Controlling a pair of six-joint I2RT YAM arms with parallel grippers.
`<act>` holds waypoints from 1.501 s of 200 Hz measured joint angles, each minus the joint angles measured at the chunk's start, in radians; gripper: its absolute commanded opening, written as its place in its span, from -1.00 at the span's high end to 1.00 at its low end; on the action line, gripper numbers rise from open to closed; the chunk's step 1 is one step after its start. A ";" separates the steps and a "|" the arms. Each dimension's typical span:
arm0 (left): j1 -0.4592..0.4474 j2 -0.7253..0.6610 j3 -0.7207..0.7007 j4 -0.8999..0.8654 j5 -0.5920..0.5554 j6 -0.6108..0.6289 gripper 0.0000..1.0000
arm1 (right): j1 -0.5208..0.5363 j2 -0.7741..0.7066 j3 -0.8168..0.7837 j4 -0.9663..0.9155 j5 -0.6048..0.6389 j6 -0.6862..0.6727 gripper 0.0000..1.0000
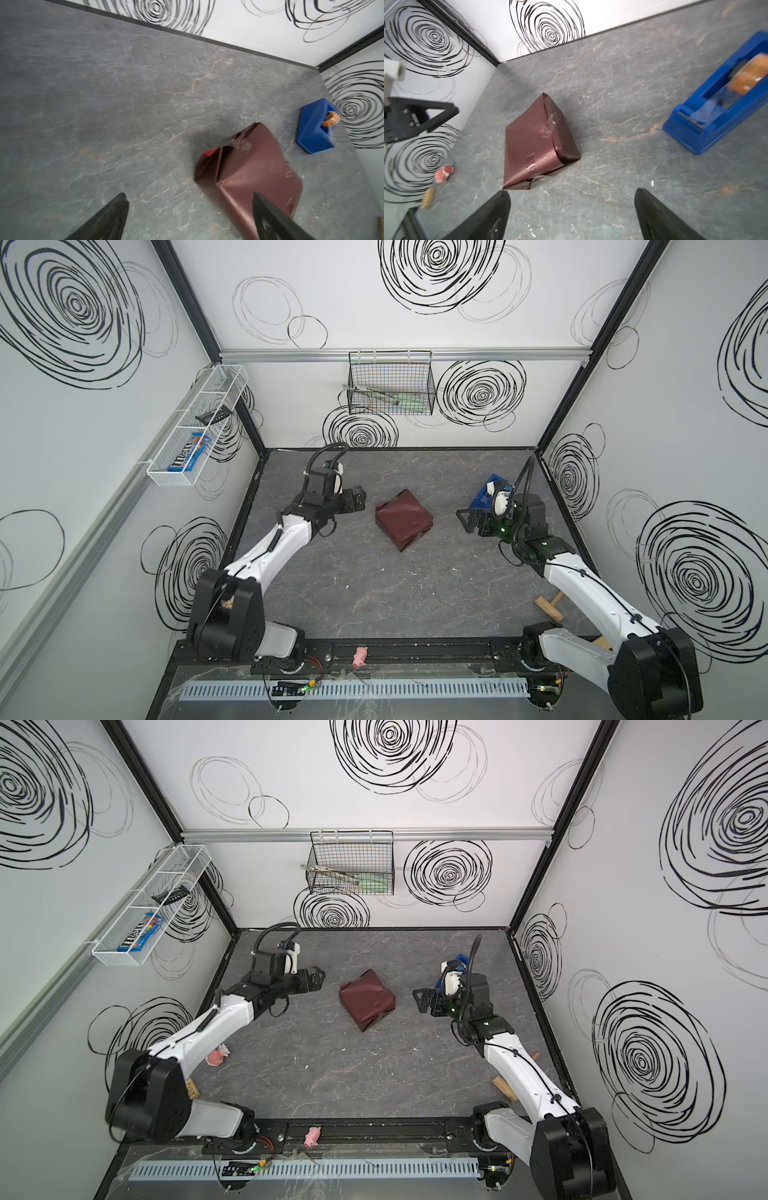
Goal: Wrap a gift box in wrapping paper
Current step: Lay the gift box flat at the center of the table, then reset both arms
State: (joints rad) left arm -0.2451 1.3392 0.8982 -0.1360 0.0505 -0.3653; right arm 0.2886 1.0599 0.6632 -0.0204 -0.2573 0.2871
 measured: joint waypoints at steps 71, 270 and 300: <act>-0.097 -0.278 -0.526 0.505 -0.557 0.121 -0.92 | 0.061 0.034 -0.120 0.253 0.558 -0.101 -0.95; 0.193 0.153 -0.767 1.455 -0.135 0.349 -0.92 | -0.146 0.222 -0.281 0.750 0.495 -0.271 -0.95; 0.191 0.153 -0.755 1.475 -0.166 0.342 -0.92 | -0.143 0.254 -0.410 0.891 0.493 -0.289 -0.95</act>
State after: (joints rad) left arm -0.0540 1.4925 0.1432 1.3392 -0.1150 -0.0231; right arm 0.1459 1.3136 0.2527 0.8703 0.2356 -0.0021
